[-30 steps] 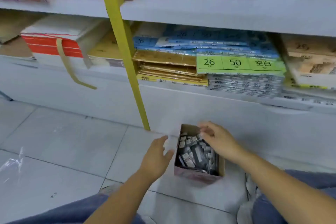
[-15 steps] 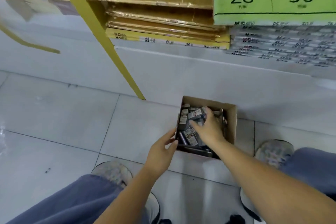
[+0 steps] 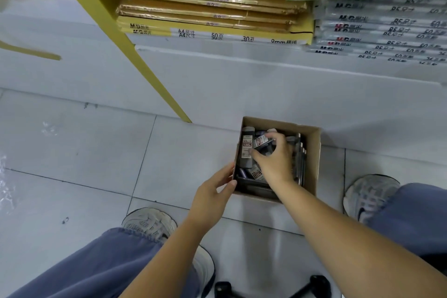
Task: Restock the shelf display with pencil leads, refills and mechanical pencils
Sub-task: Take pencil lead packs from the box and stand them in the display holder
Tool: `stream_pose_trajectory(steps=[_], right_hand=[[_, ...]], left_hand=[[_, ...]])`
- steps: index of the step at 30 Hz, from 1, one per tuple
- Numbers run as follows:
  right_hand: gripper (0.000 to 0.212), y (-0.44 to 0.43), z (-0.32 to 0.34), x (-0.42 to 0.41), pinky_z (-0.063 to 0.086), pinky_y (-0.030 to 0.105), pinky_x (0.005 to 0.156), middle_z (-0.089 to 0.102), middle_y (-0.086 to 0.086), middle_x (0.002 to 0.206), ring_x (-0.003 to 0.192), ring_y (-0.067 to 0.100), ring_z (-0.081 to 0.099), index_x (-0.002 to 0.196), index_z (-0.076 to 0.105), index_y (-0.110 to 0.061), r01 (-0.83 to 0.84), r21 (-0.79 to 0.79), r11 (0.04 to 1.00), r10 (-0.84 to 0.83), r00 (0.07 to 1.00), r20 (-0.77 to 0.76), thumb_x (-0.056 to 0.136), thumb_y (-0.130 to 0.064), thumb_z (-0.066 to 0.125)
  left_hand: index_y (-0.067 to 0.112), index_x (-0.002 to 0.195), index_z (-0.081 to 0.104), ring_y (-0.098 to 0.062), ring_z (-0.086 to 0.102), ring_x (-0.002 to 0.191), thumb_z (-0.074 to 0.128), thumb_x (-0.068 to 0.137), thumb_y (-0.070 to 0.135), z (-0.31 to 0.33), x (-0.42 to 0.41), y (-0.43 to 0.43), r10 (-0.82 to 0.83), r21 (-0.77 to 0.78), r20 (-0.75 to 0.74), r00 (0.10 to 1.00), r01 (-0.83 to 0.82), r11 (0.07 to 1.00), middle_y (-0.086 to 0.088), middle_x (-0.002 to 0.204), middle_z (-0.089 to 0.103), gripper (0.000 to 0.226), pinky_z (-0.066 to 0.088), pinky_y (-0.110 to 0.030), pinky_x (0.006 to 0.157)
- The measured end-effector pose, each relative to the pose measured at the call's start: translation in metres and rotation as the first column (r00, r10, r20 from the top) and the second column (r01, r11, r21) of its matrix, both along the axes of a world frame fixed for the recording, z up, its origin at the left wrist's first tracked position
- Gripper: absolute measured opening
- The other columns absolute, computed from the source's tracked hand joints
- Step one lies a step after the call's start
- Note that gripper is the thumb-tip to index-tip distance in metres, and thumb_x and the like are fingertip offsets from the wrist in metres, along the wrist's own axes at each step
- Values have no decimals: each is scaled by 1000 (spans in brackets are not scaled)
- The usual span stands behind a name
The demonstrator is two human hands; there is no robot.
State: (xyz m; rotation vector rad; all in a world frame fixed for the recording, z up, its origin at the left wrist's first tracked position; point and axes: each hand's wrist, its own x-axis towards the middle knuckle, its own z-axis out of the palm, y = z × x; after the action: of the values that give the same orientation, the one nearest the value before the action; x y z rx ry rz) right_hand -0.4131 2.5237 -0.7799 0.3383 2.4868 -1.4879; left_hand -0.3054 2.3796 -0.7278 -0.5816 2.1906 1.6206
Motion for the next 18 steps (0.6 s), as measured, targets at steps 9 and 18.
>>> stream_pose_trajectory(steps=[9, 18], right_hand=[[16, 21, 31, -12, 52, 30, 75, 61, -6, 86, 86, 14, 61, 85, 53, -19, 102, -96, 990, -113, 986, -121, 91, -6, 59], [42, 0, 14, -10, 47, 26, 89, 60, 8, 128, 107, 15, 59, 124, 52, -16, -59, -139, 989, 86, 976, 200, 86, -13, 70]], left_hand=[[46, 140, 49, 12, 53, 120, 52, 103, 19, -1, 1, 0, 1, 4, 6, 1000, -1, 1000, 31, 131, 59, 46, 46, -34, 109], [44, 142, 49, 9, 53, 122, 52, 103, 19, 2, 1, 1, 7, 23, 14, 1000, -8, 1000, 27, 134, 59, 46, 45, -34, 110]])
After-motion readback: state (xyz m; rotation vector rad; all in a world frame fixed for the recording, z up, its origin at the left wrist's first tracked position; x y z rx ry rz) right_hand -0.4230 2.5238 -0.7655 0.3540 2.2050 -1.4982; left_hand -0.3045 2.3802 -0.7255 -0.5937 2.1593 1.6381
